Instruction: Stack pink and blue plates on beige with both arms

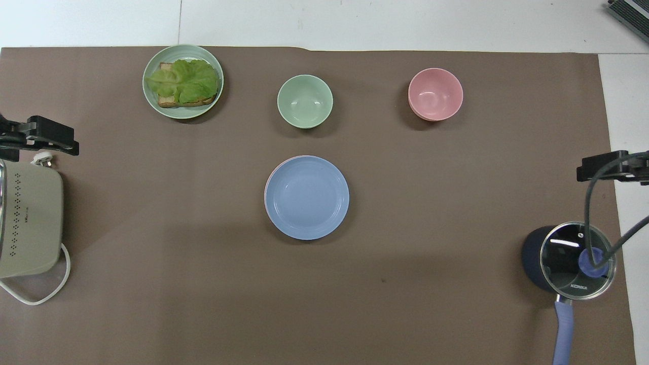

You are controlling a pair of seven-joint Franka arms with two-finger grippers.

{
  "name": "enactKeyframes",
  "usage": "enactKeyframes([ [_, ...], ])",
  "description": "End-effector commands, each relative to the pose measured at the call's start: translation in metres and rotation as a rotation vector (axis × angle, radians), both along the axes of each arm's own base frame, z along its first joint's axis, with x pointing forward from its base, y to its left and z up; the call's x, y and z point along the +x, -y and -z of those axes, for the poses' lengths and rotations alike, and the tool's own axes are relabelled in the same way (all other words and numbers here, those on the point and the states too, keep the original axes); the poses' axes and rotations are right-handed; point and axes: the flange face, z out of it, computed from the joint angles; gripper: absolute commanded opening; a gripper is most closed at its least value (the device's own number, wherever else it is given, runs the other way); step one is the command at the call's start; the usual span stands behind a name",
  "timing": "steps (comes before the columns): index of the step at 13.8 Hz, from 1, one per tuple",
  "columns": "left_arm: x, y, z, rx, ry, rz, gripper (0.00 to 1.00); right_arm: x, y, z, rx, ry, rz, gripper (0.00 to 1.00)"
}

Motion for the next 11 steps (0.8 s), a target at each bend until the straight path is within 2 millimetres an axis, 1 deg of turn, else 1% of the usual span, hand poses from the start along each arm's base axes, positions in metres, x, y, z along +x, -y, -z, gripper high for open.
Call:
enactKeyframes([
  [1,-0.0045,-0.0017,-0.0046,0.007,-0.004,0.005,1.0,-0.0007,0.0026,0.0027,-0.006,-0.012,-0.027,1.0],
  [3,-0.0045,-0.0017,-0.0046,0.007,-0.004,0.005,1.0,-0.0023,-0.0011,0.0006,-0.009,-0.022,-0.053,1.0],
  [11,-0.0044,-0.0025,-0.0046,0.007,-0.004,0.003,1.0,-0.0046,-0.0071,0.0037,-0.018,-0.021,-0.114,1.0],
])
